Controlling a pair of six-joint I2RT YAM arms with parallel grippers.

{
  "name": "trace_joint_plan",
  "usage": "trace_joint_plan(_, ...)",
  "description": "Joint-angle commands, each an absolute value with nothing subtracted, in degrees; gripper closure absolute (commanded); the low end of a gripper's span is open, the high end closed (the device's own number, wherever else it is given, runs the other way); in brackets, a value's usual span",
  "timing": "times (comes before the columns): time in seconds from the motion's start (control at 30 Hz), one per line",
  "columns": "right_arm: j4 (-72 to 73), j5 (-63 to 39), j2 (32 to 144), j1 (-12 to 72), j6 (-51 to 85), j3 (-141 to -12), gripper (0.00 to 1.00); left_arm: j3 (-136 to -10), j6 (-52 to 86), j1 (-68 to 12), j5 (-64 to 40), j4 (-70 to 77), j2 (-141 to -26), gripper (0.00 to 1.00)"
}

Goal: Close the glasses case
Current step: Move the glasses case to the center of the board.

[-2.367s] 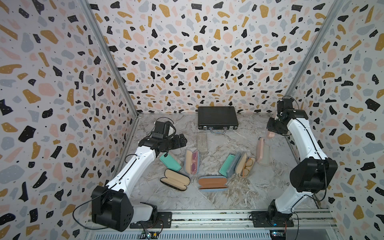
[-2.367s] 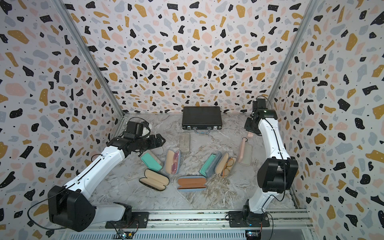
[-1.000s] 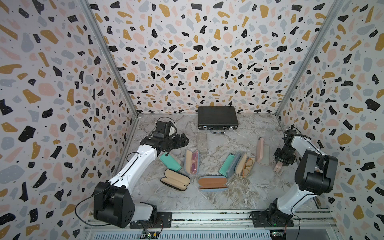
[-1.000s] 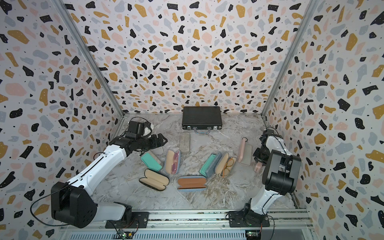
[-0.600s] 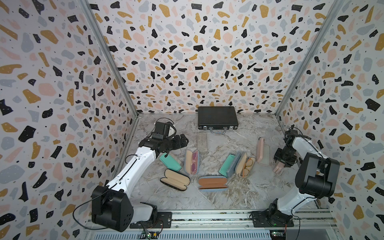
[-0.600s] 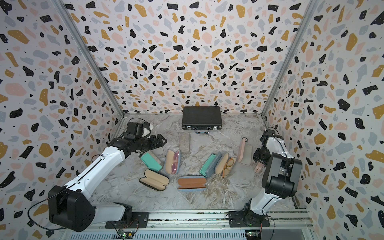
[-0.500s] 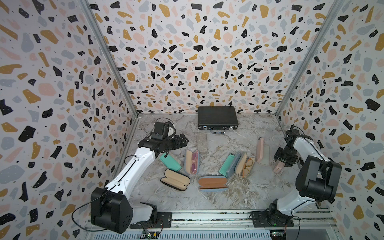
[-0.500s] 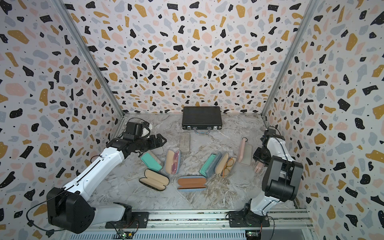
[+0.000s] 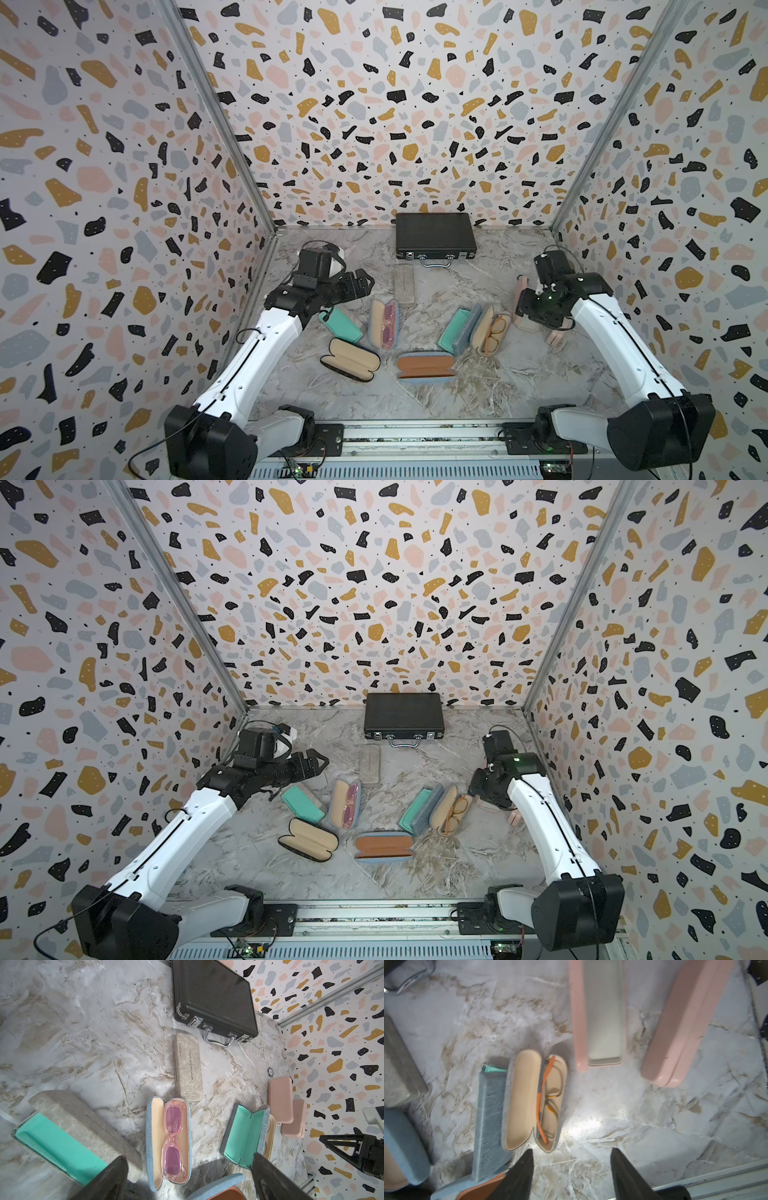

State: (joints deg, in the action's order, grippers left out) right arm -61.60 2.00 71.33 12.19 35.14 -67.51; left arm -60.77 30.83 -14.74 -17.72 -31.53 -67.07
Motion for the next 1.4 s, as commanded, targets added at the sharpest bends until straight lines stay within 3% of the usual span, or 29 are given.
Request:
trace_joint_plan(0.0, -64.9, 3.38, 70.52, 17.93, 41.71, -69.04, 0.35, -59.53, 30.74, -14.45, -17.94, -31.98, -64.75, 0.07)
trace_joint_plan(0.3, -63.81, 5.84, 82.23, 27.45, 42.01, -76.53, 0.34, -57.86, 30.5, -14.5, -17.75, -32.18, -63.04, 0.06)
trace_joint_plan(0.6, -60.03, 3.85, 91.8, 28.45, 41.24, -79.16, 0.36, -57.04, 30.02, -14.5, -17.27, -31.82, -63.45, 0.06)
trace_joint_plan(1.37, -56.35, 0.62, 101.49, 28.52, 39.55, -81.91, 0.47, -56.07, 29.36, -14.44, -16.13, -31.82, -64.95, 0.06)
